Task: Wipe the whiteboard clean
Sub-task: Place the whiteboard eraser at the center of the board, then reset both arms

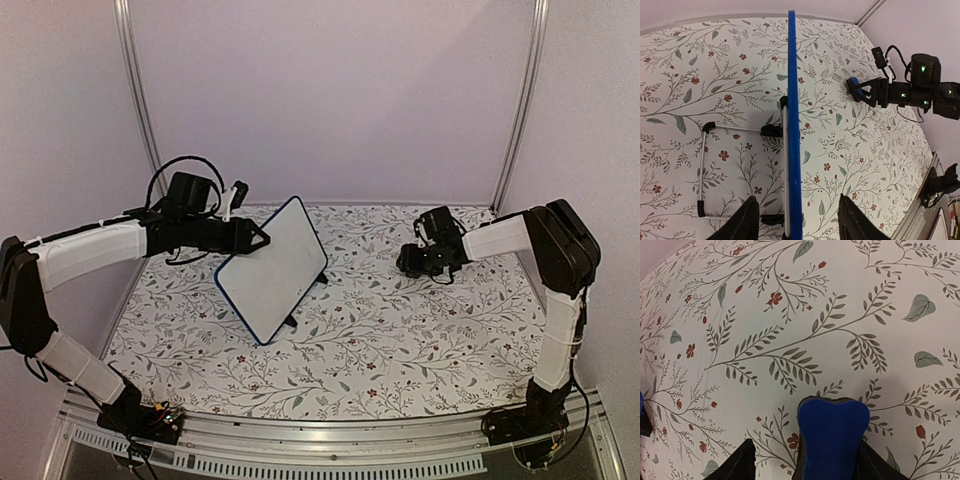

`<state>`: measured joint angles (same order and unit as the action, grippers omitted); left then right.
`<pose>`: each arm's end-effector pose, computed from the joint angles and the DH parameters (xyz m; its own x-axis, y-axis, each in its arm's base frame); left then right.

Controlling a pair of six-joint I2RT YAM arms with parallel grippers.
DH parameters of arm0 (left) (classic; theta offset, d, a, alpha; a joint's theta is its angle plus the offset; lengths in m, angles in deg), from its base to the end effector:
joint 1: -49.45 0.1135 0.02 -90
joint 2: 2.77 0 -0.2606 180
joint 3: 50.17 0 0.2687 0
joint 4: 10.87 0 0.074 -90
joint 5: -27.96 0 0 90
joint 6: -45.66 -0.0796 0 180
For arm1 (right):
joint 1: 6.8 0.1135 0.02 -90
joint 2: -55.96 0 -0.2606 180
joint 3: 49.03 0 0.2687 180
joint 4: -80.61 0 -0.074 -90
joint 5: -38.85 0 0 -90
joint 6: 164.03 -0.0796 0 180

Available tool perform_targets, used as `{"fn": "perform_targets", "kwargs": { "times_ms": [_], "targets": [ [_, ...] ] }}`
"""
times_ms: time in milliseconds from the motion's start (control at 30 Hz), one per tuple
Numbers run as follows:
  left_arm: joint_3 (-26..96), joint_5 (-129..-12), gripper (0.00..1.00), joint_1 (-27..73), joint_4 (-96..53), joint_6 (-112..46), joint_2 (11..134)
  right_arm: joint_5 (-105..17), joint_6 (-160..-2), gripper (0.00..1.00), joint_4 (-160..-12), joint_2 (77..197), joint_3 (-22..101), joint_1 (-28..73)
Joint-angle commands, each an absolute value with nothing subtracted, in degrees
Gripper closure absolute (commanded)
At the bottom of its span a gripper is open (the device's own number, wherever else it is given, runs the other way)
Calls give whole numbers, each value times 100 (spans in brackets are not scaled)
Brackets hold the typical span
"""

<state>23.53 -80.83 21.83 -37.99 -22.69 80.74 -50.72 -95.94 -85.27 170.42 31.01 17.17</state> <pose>0.3201 -0.1964 0.2369 -0.7409 -0.0065 -0.6716 0.4236 0.7715 -0.4748 0.4121 0.1839 0.0837 -0.7886 0.0577 -0.6122 -0.1256 0.9595 0.2523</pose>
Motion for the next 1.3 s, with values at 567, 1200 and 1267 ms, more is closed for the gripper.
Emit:
{"fn": "perform_targets", "kwargs": {
  "times_ms": [567, 1200, 1267],
  "targets": [
    [2022, -7695, 10, 2464, -3383, -2284, 7184, -5554, -9638, 1, -7599, 16378, 3114, 1489],
    [1960, -6270, 0, 2660, -4620, -2696, 4747, -5942, -8512, 1, -5856, 11706, 2040, 1929],
    [1545, -6043, 0, 2669, -4635, -2687, 4346, -6112, -8490, 1, -5832, 11147, 1777, 1923]
  ]
}}
